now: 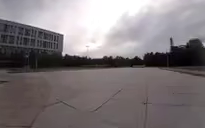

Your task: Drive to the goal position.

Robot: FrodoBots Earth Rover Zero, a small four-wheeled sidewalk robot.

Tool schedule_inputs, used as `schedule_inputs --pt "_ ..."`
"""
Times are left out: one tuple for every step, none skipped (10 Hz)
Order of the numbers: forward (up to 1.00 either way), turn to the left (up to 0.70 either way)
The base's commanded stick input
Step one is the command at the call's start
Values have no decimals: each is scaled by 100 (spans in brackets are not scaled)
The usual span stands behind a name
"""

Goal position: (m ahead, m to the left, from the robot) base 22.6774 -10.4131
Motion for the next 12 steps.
schedule_inputs --pt "70 0" --pt "70 0" --pt "70 0" --pt "70 0" --pt "70 0" --pt "70 0" --pt "70 0" --pt "70 0" --pt "70 0" --pt "70 0" --pt "70 0" --pt "70 0"
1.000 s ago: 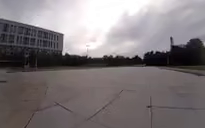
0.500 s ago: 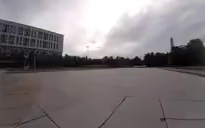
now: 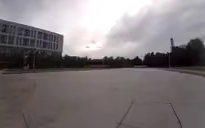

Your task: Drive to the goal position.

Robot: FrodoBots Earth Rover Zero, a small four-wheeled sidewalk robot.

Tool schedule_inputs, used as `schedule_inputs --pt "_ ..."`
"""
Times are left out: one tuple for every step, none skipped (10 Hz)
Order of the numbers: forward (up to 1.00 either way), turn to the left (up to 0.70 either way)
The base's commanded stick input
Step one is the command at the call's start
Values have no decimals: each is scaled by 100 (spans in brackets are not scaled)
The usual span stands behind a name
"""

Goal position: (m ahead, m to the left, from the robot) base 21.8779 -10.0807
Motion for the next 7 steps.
schedule_inputs --pt "70 0" --pt "70 0" --pt "70 0" --pt "70 0" --pt "70 0" --pt "70 0" --pt "70 0"
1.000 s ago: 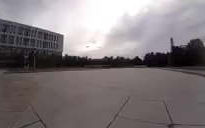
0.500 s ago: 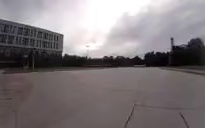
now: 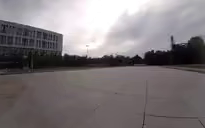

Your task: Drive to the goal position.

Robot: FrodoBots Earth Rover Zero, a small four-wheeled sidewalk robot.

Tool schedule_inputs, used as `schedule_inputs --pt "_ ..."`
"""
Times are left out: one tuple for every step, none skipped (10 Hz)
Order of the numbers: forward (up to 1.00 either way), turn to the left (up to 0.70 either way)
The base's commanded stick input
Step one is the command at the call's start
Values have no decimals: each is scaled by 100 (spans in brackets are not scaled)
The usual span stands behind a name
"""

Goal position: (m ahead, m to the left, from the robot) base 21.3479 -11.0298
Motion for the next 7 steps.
schedule_inputs --pt "70 0" --pt "70 0" --pt "70 0" --pt "70 0" --pt "70 0" --pt "70 0" --pt "70 0"
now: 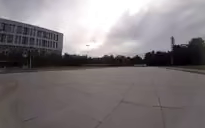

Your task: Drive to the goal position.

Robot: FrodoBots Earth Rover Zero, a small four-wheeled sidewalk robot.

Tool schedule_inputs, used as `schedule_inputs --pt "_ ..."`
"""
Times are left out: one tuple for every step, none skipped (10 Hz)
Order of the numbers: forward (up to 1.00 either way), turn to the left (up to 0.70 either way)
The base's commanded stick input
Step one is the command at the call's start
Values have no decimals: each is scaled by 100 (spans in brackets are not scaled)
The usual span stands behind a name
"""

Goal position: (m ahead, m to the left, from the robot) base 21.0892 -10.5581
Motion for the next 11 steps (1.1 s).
schedule_inputs --pt "70 0" --pt "70 0" --pt "70 0" --pt "70 0" --pt "70 0" --pt "70 0" --pt "70 0" --pt "70 0" --pt "70 0" --pt "70 0" --pt "70 0"
